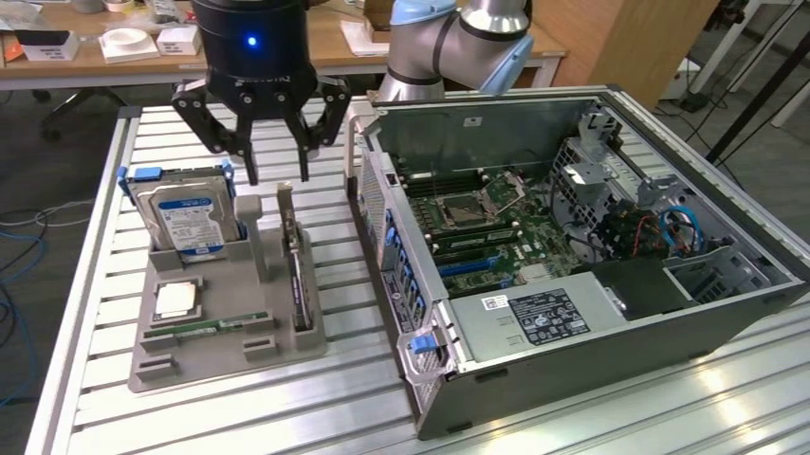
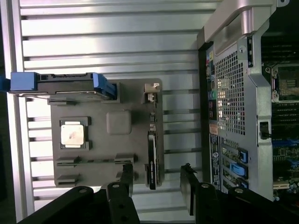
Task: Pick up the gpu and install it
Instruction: 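Pick up the gpu and move the gpu toward the slot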
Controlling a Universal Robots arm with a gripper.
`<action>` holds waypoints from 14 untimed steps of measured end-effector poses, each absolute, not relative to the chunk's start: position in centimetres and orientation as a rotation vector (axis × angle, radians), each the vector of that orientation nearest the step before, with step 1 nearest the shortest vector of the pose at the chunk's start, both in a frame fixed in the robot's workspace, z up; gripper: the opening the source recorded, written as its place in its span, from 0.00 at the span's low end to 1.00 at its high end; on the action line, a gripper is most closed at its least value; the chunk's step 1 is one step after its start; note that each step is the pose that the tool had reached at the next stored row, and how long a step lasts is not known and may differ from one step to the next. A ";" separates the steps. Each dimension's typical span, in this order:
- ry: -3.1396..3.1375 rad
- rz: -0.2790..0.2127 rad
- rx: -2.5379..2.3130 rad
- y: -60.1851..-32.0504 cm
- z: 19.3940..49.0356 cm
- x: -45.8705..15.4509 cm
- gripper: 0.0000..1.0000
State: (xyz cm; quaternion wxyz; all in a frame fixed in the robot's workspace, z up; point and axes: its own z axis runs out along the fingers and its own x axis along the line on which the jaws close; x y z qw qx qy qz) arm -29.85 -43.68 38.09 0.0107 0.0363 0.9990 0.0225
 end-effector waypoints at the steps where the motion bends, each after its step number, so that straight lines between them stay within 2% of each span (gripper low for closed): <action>1: 3.117 0.070 0.113 -43.7 38.0 -29.8 0.53; 14: 3.117 0.070 0.113 -43.7 37.1 -29.5 0.53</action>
